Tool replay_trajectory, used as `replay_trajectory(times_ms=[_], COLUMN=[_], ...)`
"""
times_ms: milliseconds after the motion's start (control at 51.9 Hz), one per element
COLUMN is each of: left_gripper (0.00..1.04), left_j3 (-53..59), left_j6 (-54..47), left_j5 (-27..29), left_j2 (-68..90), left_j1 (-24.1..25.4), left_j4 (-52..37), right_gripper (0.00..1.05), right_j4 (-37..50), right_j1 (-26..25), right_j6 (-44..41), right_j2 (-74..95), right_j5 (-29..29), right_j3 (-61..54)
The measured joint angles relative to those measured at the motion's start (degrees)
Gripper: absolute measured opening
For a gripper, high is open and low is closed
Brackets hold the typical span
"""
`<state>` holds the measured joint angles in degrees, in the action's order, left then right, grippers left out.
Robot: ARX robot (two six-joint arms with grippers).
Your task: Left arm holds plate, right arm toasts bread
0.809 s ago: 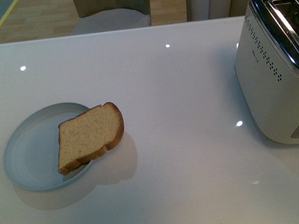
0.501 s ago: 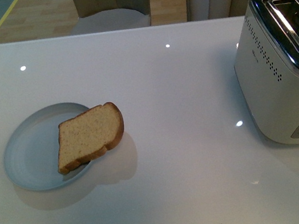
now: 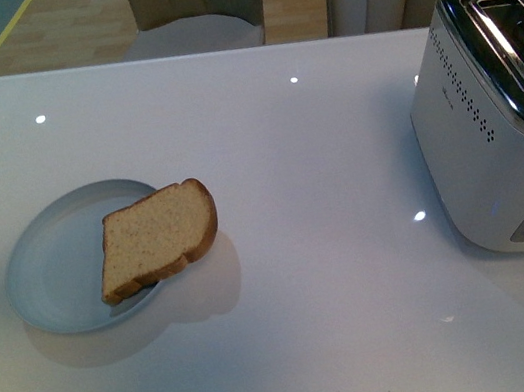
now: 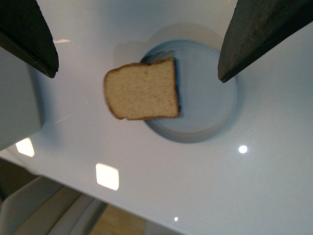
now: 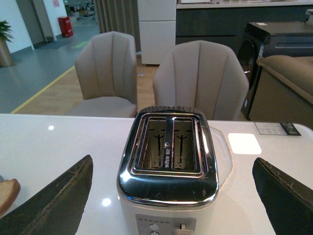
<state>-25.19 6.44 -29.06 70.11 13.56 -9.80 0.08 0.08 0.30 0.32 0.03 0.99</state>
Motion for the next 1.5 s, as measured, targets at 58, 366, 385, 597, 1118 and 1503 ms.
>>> replay_trajectory(times_ms=[58,366,385,597,1118,1503], left_gripper=[0.98,0.98,0.98,0.98,0.98,0.32], left_j3=[-2.14,-14.45,-15.21,-21.59,-29.73,-31.12], left_j6=[-2.95,-11.61,-11.63,-10.88,-7.89,-8.39], left_j5=[0.0,4.68,4.96,5.68,8.72,11.47], left_j2=[8.13,42.16,43.43,52.76,65.02,65.66], left_j1=[1.46,5.51,5.44,2.67,-1.55,-2.73], left_j4=[-1.75,-7.37,-7.56,-9.2,-10.25,-4.92], right_gripper=[0.96,0.96,0.96,0.96,0.96,0.96], right_j4=[0.0,0.0,0.0,0.0,0.0,0.0], right_j1=[0.0,0.0,0.0,0.0,0.0,0.02], right_j6=[0.0,0.0,0.0,0.0,0.0,0.0], right_j2=[0.0,0.0,0.0,0.0,0.0,0.0], right_j5=[0.0,-0.02,-0.02,0.0,0.0,0.0], right_j3=[0.0,0.0,0.0,0.0,0.0,0.0])
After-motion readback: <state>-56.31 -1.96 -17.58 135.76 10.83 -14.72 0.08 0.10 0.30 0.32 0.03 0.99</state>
